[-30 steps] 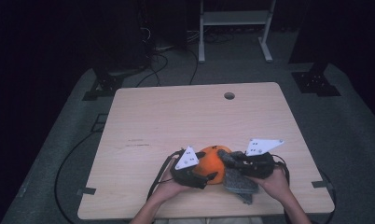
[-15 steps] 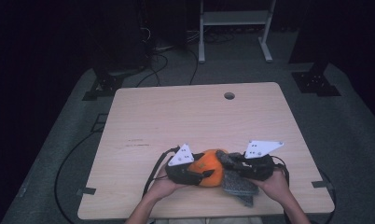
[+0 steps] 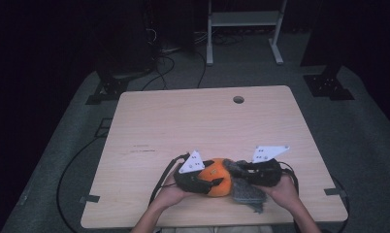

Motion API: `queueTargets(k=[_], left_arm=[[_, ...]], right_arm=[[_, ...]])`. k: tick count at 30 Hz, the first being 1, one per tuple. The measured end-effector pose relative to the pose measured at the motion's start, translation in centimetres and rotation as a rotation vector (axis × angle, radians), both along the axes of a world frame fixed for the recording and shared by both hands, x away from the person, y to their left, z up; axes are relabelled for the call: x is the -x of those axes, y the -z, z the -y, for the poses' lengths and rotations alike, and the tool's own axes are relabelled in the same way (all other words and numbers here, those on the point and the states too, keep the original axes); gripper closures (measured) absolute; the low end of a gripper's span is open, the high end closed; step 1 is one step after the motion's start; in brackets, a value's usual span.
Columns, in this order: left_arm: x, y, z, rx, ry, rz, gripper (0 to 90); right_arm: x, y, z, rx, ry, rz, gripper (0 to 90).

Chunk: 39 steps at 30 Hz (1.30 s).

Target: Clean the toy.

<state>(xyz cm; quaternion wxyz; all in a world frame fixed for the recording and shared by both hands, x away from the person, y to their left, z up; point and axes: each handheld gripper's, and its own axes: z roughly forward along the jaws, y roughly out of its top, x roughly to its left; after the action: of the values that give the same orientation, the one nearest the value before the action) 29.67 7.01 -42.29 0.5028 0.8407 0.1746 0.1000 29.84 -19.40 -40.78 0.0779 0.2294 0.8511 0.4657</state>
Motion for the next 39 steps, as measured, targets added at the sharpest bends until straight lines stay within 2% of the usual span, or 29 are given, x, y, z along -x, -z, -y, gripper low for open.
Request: queueTargets(k=[1, 2, 4, 6, 7, 9, 10, 11, 12, 14, 16, 17, 19, 20, 24, 25, 27, 29, 31, 32, 33, 35, 36, 37, 38, 39], left_arm=[[-0.1, 0.0, 0.2, -0.001, -0.007, 0.003, 35.6], [-0.1, 0.0, 0.3, -0.002, -0.011, 0.005, 35.3], [-0.1, 0.1, 0.5, 0.0, -0.013, 0.006, 34.7], [-0.1, 0.1, 0.5, -0.004, -0.011, 0.009, 32.5], [0.0, 0.0, 0.2, 0.011, 0.011, 0.005, 29.2], [-0.1, -0.3, -0.5, 0.064, 0.055, -0.008, 25.7], [-0.3, -0.4, -0.8, 0.087, 0.071, -0.02, 24.6], [-0.3, -0.5, -1.0, 0.08, 0.067, -0.022, 24.4], [-0.4, -0.5, -0.9, 0.055, 0.054, -0.011, 24.9], [-0.5, 0.0, -0.6, 0.036, 0.054, -0.006, 27.1], [-0.5, 0.2, -0.5, 0.01, 0.028, 0.012, 32.7], [-0.6, 0.3, -0.5, 0.017, 0.015, 0.003, 34.0], [-0.8, 0.4, -0.7, 0.052, 0.002, -0.029, 35.0], [-0.9, 0.5, -0.7, 0.056, 0.005, -0.036, 35.2], [-0.9, 0.4, -0.8, 0.058, 0.015, -0.034, 34.1], [-0.9, 0.5, -0.9, 0.065, 0.02, -0.041, 33.5], [-1.0, 0.7, -0.9, 0.081, 0.017, -0.055, 33.3], [-1.0, 0.8, -0.7, 0.084, 0.016, -0.053, 33.5], [-0.9, 0.8, -0.4, 0.076, 0.011, -0.048, 33.5], [-0.9, 0.8, -0.4, 0.076, 0.011, -0.048, 33.5], [-0.8, 0.7, -0.4, 0.066, 0.018, -0.043, 33.0], [-0.7, 0.5, -0.8, 0.091, 0.046, -0.036, 27.3], [-0.7, 0.5, -1.0, 0.115, 0.062, -0.03, 24.4], [-0.6, 0.5, -1.0, 0.122, 0.074, -0.031, 22.6], [-0.6, 0.5, -1.0, 0.122, 0.074, -0.031, 22.0], [-0.5, 0.8, -0.5, 0.076, 0.069, -0.009, 22.2]], right_arm=[[-0.1, 0.2, 0.7, 0.016, 0.036, -0.011, 76.0], [0.1, 0.0, 0.7, -0.011, 0.023, -0.017, 75.9], [1.0, -0.8, -0.2, -0.052, -0.052, 0.008, 75.6], [1.4, -1.0, -0.8, -0.047, -0.072, 0.023, 75.4], [1.3, -0.7, -1.5, 0.013, -0.069, 0.048, 75.6], [0.6, 0.0, -0.9, -0.006, -0.053, 0.01, 75.8], [0.4, 0.1, -0.4, -0.007, -0.032, 0.005, 75.6], [0.3, 0.1, 0.0, 0.002, -0.012, 0.009, 75.5], [0.2, 0.2, 0.4, 0.002, -0.001, 0.011, 75.4], [0.0, 0.4, 0.8, -0.008, 0.019, -0.004, 75.5], [0.0, 0.4, 0.8, 0.003, 0.024, 0.001, 75.4], [0.1, 0.2, 0.7, -0.004, 0.022, 0.002, 75.5], [0.5, -0.3, 0.5, -0.083, -0.02, -0.01, 75.5], [0.6, -0.5, 0.3, -0.108, -0.038, -0.015, 75.5], [0.3, 0.0, 0.1, -0.074, -0.027, -0.018, 75.9], [-0.2, 0.5, 0.7, -0.045, 0.01, -0.026, 76.0], [-0.5, 0.7, 1.4, -0.02, 0.053, -0.036, 75.9], [-0.2, 0.3, 1.4, -0.051, 0.05, -0.03, 75.8], [0.6, -0.7, 0.5, -0.088, -0.011, 0.003, 75.5], [0.6, -0.7, 0.5, -0.088, -0.011, 0.003, 75.5], [1.0, -1.0, -0.8, -0.044, -0.033, 0.04, 75.6], [0.6, -0.4, -0.8, -0.033, -0.025, 0.025, 76.0], [0.3, -0.1, -0.5, -0.036, -0.014, 0.013, 76.1], [0.1, 0.1, -0.1, -0.051, -0.001, -0.002, 76.1], [-0.1, 0.1, 0.3, -0.056, 0.008, -0.007, 76.0], [-0.2, 0.2, 0.6, -0.046, 0.021, -0.005, 76.0]])
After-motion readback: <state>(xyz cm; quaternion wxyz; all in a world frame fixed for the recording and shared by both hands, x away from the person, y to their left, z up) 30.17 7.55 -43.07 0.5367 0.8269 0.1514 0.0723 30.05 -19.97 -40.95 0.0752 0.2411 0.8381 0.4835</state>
